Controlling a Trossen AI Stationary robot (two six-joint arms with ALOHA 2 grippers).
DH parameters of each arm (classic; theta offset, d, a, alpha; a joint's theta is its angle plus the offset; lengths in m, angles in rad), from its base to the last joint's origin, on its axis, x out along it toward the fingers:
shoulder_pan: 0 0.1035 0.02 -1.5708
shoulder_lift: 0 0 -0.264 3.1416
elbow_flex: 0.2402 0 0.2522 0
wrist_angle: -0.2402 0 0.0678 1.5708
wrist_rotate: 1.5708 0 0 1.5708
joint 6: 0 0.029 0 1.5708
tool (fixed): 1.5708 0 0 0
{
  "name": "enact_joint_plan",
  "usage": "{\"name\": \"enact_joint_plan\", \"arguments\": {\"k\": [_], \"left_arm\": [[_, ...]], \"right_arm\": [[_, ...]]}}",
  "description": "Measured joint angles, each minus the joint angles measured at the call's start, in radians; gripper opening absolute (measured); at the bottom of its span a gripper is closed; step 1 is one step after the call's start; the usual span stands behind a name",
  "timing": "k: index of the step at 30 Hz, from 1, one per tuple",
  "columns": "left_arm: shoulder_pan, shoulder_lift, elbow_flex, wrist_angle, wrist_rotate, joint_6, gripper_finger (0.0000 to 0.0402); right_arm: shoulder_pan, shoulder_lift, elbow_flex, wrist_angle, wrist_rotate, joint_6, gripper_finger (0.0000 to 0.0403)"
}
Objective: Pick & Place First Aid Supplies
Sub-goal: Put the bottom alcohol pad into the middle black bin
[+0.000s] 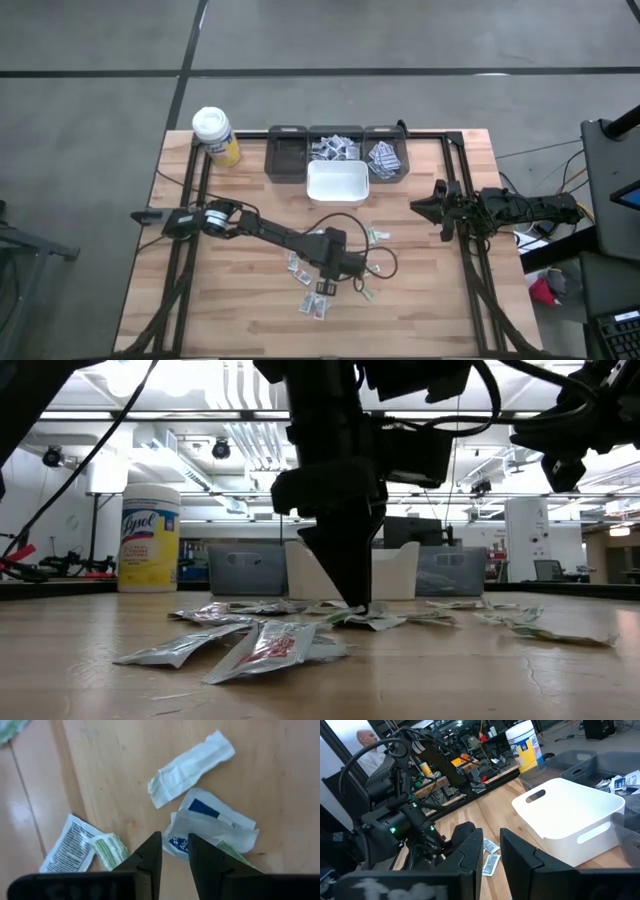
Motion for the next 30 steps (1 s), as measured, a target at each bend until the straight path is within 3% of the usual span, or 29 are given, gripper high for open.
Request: {"name": "enact_joint_plan", "arguments": {"k": [10,17,30], "left_arm": [[0.007,0.000,0.011,0.007,-0.001,0.006,0.0090],[0.015,0.000,0.012,-0.037,-0.083,0.005,0.0090],[0.021,-0.002,0.013,-0.101,-0.084,-0.014,0.0090]], "right_arm": [[0.000,0.000,0.000,0.000,0.000,0.000,0.0063],[0.000,0.000,0.000,0.000,0.000,0.000,0.0063],[0.000,0.000,0.000,0.000,0.000,0.000,0.0063]]}}
